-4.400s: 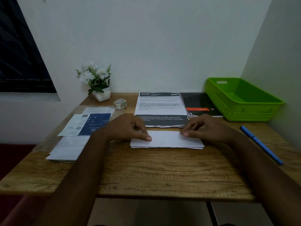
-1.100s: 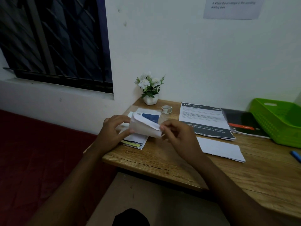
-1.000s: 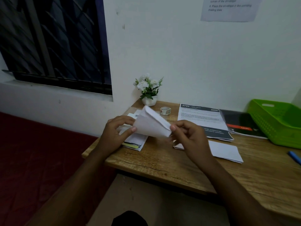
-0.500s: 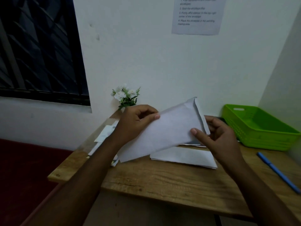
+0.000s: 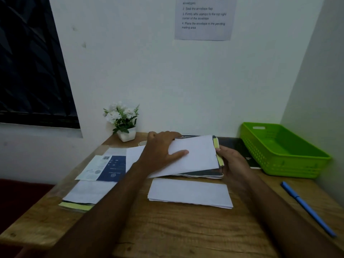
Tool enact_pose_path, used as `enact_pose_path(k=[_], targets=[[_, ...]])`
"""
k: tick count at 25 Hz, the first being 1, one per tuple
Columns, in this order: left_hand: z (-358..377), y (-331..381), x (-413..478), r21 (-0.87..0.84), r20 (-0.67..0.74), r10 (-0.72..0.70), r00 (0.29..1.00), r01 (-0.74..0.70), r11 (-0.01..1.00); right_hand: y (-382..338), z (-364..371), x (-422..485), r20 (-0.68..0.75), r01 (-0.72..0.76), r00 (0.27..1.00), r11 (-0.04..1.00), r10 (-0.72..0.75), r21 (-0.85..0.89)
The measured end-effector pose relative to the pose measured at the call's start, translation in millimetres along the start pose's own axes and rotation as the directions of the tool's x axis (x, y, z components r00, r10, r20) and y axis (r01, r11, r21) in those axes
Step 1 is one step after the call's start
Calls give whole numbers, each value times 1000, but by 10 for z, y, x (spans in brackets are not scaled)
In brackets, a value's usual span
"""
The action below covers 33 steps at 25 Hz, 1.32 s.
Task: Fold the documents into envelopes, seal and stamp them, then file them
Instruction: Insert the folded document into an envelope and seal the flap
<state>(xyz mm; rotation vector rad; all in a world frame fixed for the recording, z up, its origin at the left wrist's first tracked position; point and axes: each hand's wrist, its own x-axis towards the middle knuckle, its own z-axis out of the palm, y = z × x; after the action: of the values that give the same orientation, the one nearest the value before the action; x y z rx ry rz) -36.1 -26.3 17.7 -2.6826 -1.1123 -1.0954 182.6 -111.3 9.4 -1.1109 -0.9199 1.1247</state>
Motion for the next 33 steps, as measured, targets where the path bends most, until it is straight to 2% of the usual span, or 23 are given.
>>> enact_pose_path(k=[4,6,10,15,19,21,24,26,28,30,33], targets=[[186,-54,-101,93,153,88,984,-103,990,124,-123,106,60,-28,998,1000,28,13],[188,-82,-103,136,184,121,975,-148,980,129,-133,127,82,-25,996,1000,24,9],[186,-80,-114,223,156,163,974,-195,955,166,-135,157,103,7,995,993,5,-120],[180,-9,-163,231,97,257,961,-273,934,211,-139,114,13,50,999,950,-48,-307],[157,25,-204,212,50,273,961,-277,937,193,-130,62,1,72,997,968,-74,-239],[146,52,-207,214,49,268,962,-272,938,171,-123,46,0,78,997,965,-80,-250],[158,88,-200,226,76,266,961,-276,934,204,-106,136,-51,84,993,924,-111,-374],[175,100,-194,228,92,267,959,-281,932,227,-65,207,-96,39,991,891,-92,-453],[194,110,-192,229,101,264,959,-281,932,222,-31,219,-78,40,993,858,-92,-511],[207,127,-191,227,109,263,959,-281,932,220,-11,178,-48,78,992,881,-114,-466],[221,142,-185,230,101,266,959,-282,931,211,-6,118,-95,84,988,931,-125,-355]])
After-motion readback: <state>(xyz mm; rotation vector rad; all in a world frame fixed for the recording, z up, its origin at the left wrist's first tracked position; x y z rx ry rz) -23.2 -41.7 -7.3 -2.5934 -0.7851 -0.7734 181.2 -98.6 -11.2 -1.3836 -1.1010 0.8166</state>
